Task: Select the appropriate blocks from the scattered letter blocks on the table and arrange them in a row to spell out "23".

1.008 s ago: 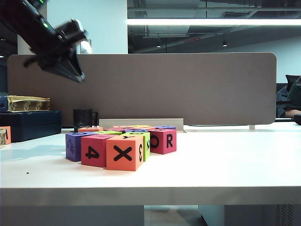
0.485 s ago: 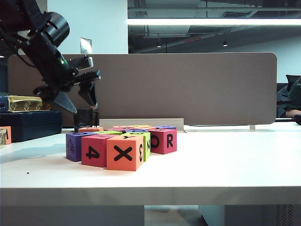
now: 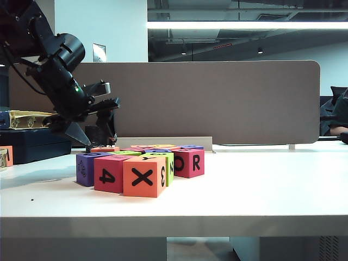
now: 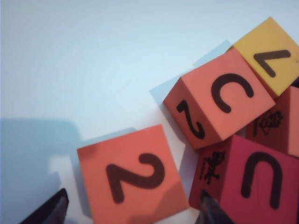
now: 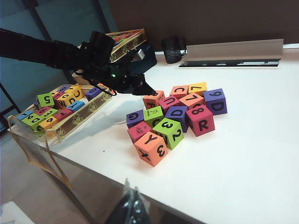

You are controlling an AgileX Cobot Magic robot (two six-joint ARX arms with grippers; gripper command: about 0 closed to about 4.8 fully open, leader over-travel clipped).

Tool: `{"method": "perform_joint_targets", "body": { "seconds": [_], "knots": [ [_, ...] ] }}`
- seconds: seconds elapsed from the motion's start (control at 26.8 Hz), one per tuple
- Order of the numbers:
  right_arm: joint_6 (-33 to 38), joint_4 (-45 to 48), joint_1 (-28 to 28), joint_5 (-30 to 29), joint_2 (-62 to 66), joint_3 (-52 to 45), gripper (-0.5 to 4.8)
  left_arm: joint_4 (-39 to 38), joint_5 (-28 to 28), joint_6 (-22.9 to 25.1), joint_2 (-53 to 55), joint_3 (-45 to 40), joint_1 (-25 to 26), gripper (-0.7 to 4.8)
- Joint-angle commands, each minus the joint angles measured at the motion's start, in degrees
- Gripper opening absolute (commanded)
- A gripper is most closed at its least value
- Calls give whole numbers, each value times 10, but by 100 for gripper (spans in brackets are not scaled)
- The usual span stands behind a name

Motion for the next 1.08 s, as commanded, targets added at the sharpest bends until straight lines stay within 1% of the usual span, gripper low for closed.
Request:
{"method": "perform_joint_targets", "body": {
  "seconds": [0.04,0.11,0.3,0.37,0.45,0.56,0.6,0.67,0.75,0.82,0.9,0.97,1.05,1.08],
  "knots": [
    [-2,7,0,1,-6,2,-1,17,-1,-1,7,2,-4,355],
    [-2,7,0,1,-6,2,-1,23,-1,-13,14,2,-8,355],
    [-2,7,0,4,-6,2,-1,28,-3,-15,27,2,-8,354],
    [-2,7,0,6,-6,2,-1,28,-16,-15,30,2,-8,353],
    [-2,7,0,6,-6,2,-1,28,-33,-15,30,2,-8,338],
    [-2,7,0,13,-6,2,-1,28,-38,-15,30,2,-8,332],
    [-2,7,0,13,-6,2,-1,28,-37,-15,30,2,-8,325],
    [-2,7,0,13,-6,2,-1,29,-38,-15,30,2,-8,271],
    [-2,7,0,14,-6,2,-1,29,-37,-15,30,2,-8,230],
    [-2,7,0,14,-6,2,-1,32,-35,-15,30,2,-8,207],
    [-2,7,0,14,-6,2,-1,35,-35,-15,29,3,-8,208],
    [-2,7,0,14,-6,2,-1,30,-14,-28,24,8,-8,208],
    [-2,7,0,14,-6,2,-1,18,33,-52,4,26,-8,208],
    [-2,7,0,14,-6,2,-1,11,43,-52,-4,34,-8,208]
  ]
}}
